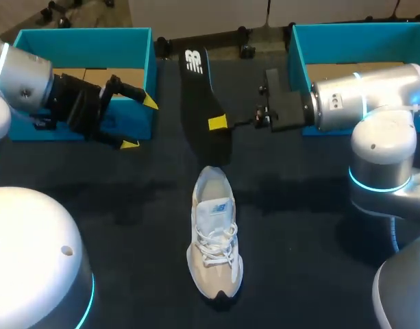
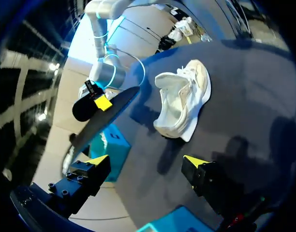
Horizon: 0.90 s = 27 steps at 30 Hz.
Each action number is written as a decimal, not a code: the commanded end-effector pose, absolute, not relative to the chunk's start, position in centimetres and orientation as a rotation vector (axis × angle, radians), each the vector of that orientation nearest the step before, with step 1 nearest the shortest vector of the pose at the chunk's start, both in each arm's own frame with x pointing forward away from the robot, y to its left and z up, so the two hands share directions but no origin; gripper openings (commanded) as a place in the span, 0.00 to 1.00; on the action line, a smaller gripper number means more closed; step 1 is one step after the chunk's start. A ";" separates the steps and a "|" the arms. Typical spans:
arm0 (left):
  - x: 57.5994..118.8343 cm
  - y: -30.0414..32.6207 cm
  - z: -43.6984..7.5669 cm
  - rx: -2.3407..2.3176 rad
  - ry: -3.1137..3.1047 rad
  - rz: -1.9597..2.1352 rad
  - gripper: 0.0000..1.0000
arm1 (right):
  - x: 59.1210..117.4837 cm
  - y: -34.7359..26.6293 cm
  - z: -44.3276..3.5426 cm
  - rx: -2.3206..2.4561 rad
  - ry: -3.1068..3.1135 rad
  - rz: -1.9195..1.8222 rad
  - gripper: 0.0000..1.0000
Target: Take the shoe out of the shoebox, open the shoe tongue, remove and reinsert the insole, then place the shoe into the shoebox
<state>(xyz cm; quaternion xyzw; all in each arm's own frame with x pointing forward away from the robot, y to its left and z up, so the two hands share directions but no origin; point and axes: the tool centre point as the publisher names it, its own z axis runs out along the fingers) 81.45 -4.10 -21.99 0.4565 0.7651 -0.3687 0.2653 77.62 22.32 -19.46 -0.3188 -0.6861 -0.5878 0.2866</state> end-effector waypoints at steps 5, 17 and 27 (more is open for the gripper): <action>81.2 -3.9 -21.2 1.218 2.500 -0.923 1.00 | 77.5 22.1 -20.1 -0.829 -1.807 -1.589 0.00; 79.0 -4.8 -22.9 1.008 2.680 -0.794 1.00 | 77.2 21.9 -20.3 -0.834 -1.812 -1.589 0.00; 74.4 -5.7 -25.2 0.786 2.860 -0.587 1.00 | 74.8 20.4 -22.4 -0.810 -1.901 -1.637 0.00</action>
